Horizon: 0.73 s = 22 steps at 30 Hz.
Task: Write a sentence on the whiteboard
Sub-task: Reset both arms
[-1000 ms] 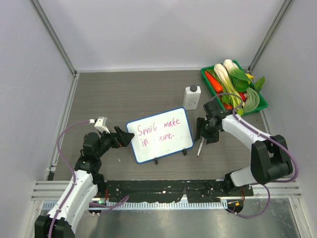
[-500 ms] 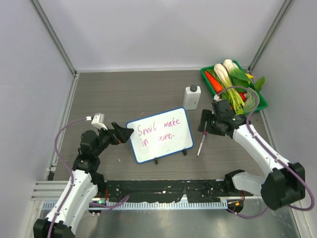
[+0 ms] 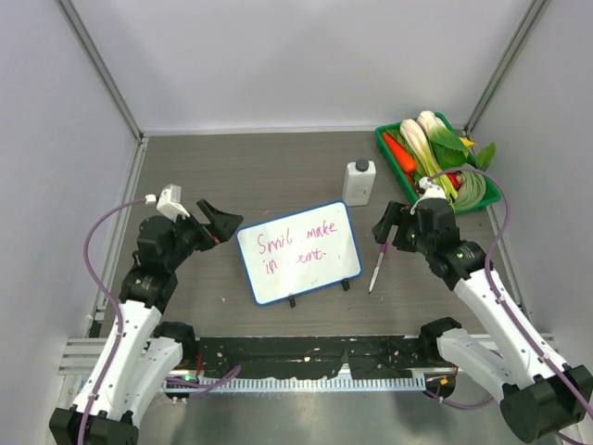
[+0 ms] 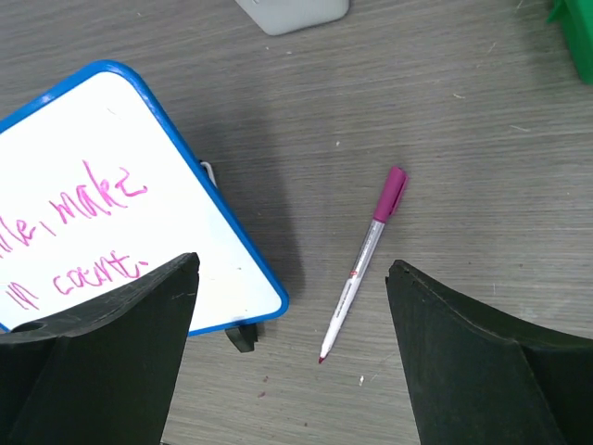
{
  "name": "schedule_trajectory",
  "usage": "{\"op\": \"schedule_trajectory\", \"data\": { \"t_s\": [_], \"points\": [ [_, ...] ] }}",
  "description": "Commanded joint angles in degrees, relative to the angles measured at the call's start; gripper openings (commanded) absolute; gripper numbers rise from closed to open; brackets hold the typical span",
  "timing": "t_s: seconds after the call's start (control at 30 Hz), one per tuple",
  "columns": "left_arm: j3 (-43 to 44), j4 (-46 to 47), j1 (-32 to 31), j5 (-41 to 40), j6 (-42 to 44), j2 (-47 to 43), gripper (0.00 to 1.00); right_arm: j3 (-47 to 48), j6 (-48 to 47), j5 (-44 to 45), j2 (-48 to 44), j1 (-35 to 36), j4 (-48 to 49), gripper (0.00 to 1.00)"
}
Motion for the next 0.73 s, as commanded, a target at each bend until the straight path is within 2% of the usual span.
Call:
{"op": "schedule_trajectory", "data": {
  "t_s": [0.0,0.13,0.4,0.6,0.7],
  "points": [
    [8.03,-10.33,0.44,-4.88,-0.85,2.66,1.0,-1.69,0.91,-0.04,-3.69,0.0,5.82,0.87],
    [12.52,-15.79,0.44,-8.05,-1.29,6.26,1.0,-2.92,1.18,1.01,-5.54,0.09,6.7,0.89],
    [19.55,-20.54,0.35,-7.52,1.25,14.09,1.0,-3.8,2.41,3.47,-6.07,0.0,8.98,0.9],
    [19.74,-17.04,0.44,-13.14,3.1,13.92,1.0,-0.81,3.73,6.37,-5.81,0.0,11.18,0.9],
    [17.46,-13.17,0.44,-17.96,4.59,11.73,1.0,-1.33,3.03,11.27,-5.81,0.0,14.85,0.91]
  ]
}}
